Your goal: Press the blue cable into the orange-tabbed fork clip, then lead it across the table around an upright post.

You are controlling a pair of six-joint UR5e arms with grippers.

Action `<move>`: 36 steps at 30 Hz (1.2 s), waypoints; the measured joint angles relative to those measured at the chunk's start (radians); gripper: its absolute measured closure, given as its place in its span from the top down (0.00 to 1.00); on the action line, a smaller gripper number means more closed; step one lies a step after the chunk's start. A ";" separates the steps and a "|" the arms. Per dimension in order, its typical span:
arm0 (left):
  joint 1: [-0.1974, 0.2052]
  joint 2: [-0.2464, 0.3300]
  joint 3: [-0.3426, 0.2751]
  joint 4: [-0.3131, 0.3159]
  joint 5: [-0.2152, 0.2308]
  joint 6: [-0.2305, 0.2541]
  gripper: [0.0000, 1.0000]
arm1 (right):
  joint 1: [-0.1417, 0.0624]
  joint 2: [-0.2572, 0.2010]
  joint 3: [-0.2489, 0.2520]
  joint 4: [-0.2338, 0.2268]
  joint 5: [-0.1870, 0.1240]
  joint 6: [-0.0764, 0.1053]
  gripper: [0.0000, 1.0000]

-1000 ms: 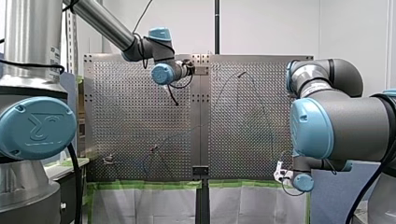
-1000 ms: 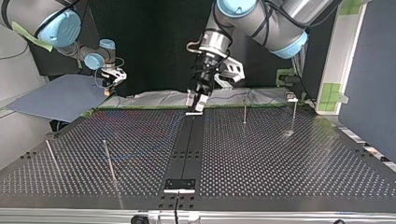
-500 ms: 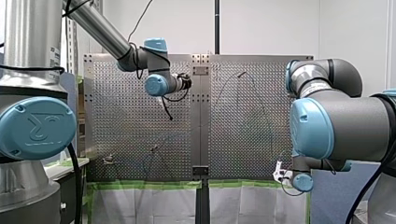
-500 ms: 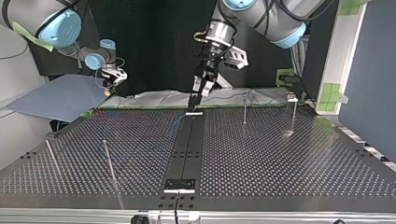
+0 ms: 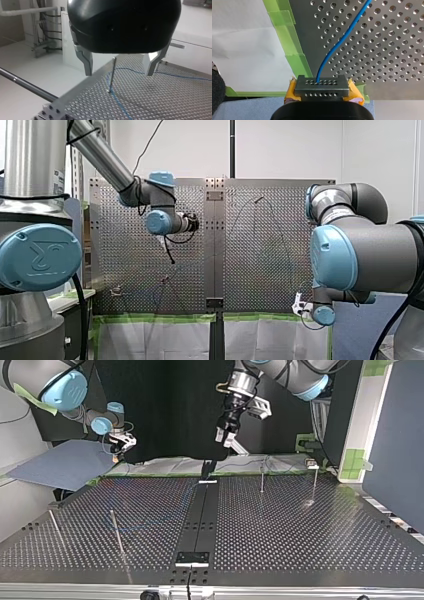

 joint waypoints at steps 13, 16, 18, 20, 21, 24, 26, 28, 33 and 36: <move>0.011 0.000 -0.110 0.022 -0.001 0.021 0.99 | 0.000 0.000 0.000 0.002 -0.008 0.000 0.00; 0.015 -0.006 -0.134 0.045 -0.011 0.043 0.99 | 0.001 0.000 0.000 0.003 -0.012 0.000 0.00; 0.017 -0.016 -0.151 0.060 -0.024 0.059 0.99 | 0.001 0.000 0.000 0.004 -0.018 0.000 0.00; 0.018 -0.028 -0.165 0.075 -0.037 0.074 0.99 | 0.001 0.000 0.000 0.004 -0.025 0.000 0.00; 0.018 -0.037 -0.175 0.085 -0.046 0.084 0.99 | 0.001 0.000 0.000 0.004 -0.028 0.000 0.00; 0.018 -0.065 -0.203 0.113 -0.065 0.112 0.99 | 0.001 0.000 0.000 0.004 -0.032 -0.001 0.00; 0.018 -0.080 -0.219 0.129 -0.067 0.128 0.99 | 0.001 0.000 0.000 0.005 -0.033 -0.001 0.00; 0.018 -0.100 -0.238 0.149 -0.065 0.147 0.99 | 0.001 0.000 0.000 0.007 -0.033 -0.001 0.00; 0.018 -0.129 -0.252 0.178 -0.059 0.176 0.99 | 0.002 0.000 0.000 0.008 -0.032 -0.002 0.00; 0.018 -0.133 -0.253 0.181 -0.059 0.180 0.99 | 0.002 0.000 0.000 0.008 -0.032 -0.002 0.00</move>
